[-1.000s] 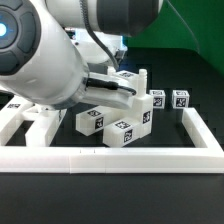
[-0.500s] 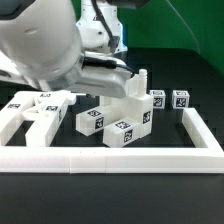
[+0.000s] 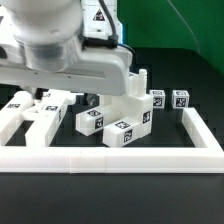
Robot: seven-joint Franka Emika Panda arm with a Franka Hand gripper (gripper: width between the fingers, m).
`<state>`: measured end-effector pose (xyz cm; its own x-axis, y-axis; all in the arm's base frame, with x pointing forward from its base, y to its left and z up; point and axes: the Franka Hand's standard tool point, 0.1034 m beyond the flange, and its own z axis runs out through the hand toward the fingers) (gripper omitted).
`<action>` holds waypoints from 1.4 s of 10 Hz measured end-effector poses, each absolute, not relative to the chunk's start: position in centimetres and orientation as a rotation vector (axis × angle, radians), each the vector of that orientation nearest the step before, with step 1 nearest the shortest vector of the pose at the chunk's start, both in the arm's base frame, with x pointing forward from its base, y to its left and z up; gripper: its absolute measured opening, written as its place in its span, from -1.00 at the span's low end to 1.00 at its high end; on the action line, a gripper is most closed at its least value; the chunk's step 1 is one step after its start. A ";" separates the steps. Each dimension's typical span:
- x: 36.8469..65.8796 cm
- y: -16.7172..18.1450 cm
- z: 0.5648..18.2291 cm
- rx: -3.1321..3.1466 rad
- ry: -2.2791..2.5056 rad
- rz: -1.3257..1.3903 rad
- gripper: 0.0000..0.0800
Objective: Assemble chair
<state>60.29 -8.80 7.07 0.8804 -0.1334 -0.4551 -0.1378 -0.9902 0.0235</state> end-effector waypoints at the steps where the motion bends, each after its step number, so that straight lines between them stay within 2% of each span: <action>1: 61.0 -9.1 7.1 -3.057 0.185 0.660 0.62; 2: 62.7 -9.0 7.3 -3.110 0.166 0.476 0.62; 4: 62.4 -9.2 7.2 -3.142 0.179 0.306 0.62; 5: 63.4 -9.5 7.1 -3.169 0.176 0.142 0.62; 6: 62.7 -9.8 6.8 -3.170 0.191 0.062 0.62; 10: 60.0 -10.1 5.1 -3.083 0.330 0.152 0.62; 14: 59.9 -9.9 5.1 -3.080 0.348 0.163 0.62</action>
Offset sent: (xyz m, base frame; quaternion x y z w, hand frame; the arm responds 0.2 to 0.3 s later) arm 0.0000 0.0000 0.0000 0.0000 0.1296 0.0000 0.9916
